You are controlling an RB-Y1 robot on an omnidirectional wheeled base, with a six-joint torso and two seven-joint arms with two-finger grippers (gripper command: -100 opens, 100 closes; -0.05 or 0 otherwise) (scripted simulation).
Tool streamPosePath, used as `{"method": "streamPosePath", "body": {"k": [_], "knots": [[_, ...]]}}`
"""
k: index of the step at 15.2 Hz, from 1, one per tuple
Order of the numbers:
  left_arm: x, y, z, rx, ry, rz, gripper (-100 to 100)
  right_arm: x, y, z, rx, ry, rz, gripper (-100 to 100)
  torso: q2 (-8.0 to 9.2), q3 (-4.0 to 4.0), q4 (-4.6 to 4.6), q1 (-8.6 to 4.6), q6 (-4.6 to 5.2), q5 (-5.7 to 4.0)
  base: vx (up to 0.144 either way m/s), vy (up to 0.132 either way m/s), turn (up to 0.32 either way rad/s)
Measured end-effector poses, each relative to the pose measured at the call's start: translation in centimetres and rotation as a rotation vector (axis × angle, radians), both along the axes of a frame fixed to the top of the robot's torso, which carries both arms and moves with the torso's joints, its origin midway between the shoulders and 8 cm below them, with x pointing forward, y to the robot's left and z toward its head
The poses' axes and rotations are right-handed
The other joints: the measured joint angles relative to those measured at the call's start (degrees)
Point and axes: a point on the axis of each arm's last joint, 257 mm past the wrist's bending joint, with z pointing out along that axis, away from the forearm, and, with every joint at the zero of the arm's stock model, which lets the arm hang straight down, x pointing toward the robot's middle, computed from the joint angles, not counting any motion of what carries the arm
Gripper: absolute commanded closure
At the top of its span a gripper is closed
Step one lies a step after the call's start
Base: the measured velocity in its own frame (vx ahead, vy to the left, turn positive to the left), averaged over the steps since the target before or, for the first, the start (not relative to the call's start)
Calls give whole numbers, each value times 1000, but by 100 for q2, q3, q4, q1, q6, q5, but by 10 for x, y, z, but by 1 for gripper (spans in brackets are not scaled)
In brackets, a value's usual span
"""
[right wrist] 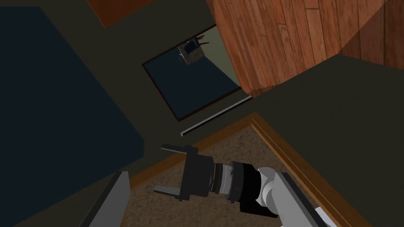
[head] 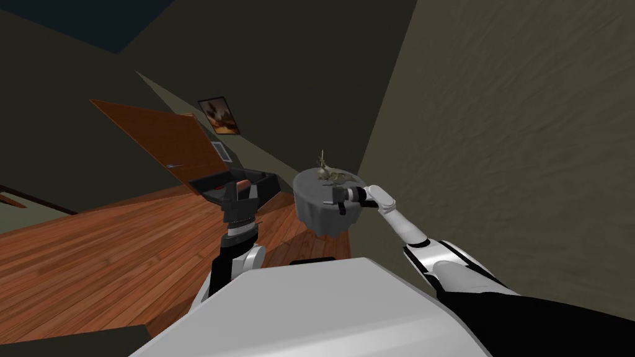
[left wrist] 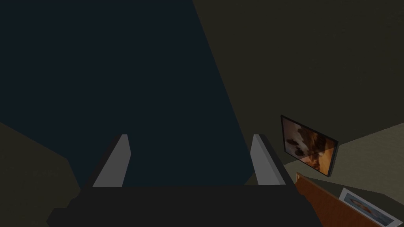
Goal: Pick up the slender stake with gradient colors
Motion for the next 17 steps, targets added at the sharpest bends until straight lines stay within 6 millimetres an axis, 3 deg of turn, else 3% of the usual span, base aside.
{"method": "streamPosePath", "body": {"k": [8,17], "knots": [[0,0,0,0,0,0,0,21,-34,-33,-303,-148,15,-100,2,1,0,2,2,0,13,5,44],[0,0,0,0,0,0,0,52,-94,-62,-650,-265,34,-100,0,0,0,6,0,1,14,10,50]]}}
